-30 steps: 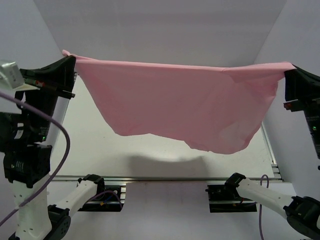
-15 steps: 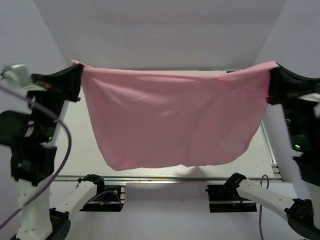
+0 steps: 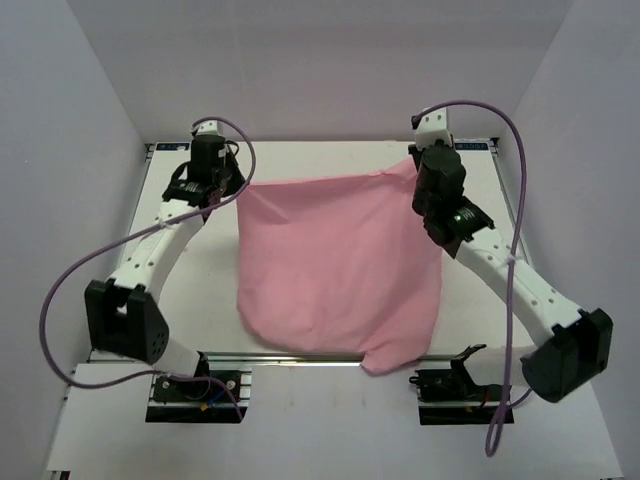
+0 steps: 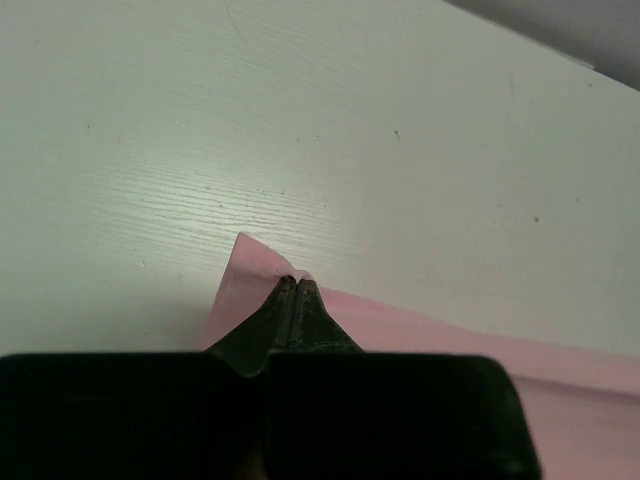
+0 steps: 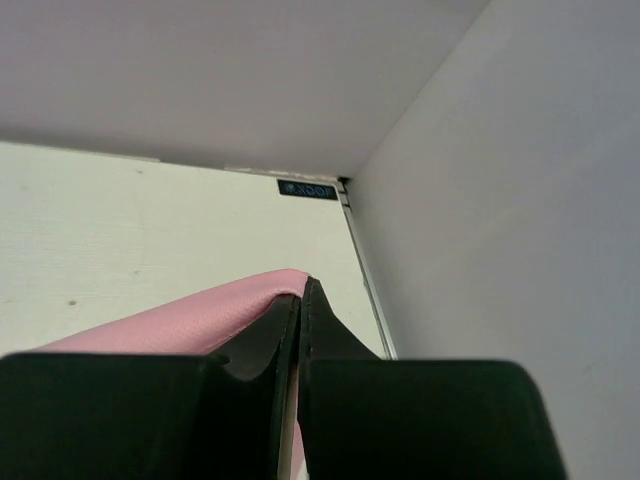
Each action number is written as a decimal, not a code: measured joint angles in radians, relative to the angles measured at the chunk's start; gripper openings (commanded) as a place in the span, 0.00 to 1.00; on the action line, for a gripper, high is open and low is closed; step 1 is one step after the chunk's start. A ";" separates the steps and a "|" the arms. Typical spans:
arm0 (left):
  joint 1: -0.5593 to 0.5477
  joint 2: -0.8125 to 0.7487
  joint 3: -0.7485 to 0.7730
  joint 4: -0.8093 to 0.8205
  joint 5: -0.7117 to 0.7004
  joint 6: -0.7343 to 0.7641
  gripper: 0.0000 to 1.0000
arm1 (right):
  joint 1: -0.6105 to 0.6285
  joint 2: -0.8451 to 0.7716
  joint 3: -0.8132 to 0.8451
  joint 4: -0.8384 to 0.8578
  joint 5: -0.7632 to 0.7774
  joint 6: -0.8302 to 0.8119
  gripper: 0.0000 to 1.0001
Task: Fold and stack the t-shirts
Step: Flatten out the tshirt
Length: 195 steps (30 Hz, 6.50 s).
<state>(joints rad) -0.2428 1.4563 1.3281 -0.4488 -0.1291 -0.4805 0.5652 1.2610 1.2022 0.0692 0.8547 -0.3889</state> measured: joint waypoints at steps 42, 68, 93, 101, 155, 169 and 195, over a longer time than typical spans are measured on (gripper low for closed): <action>0.002 1.144 0.920 0.473 0.013 0.101 1.00 | -0.411 1.100 0.798 0.044 -0.308 0.206 0.90; -0.020 0.137 -0.266 0.045 0.191 0.206 1.00 | -0.415 0.203 -0.084 -0.574 -0.861 0.612 0.90; -0.214 0.267 -0.300 0.164 -0.073 0.203 0.90 | -0.412 -0.064 -0.285 -0.593 -0.923 0.700 0.90; -0.229 0.365 -0.252 0.171 -0.151 0.172 0.73 | -0.412 -0.137 -0.336 -0.622 -0.921 0.700 0.90; -0.223 0.324 -0.230 0.025 -0.144 0.138 0.00 | 0.066 0.242 -0.346 -0.572 -0.485 0.837 0.00; -0.217 0.184 -0.183 -0.240 -0.204 0.113 0.00 | -0.054 0.087 -0.308 -0.739 -0.277 0.879 0.00; -0.224 -0.087 0.205 -0.187 -0.198 0.399 0.00 | -0.133 -0.135 0.236 -0.697 -0.291 0.408 0.00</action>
<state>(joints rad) -0.4671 1.3697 1.5330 -0.6361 -0.3267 -0.0814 0.4320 1.1255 1.4380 -0.6277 0.5636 0.0189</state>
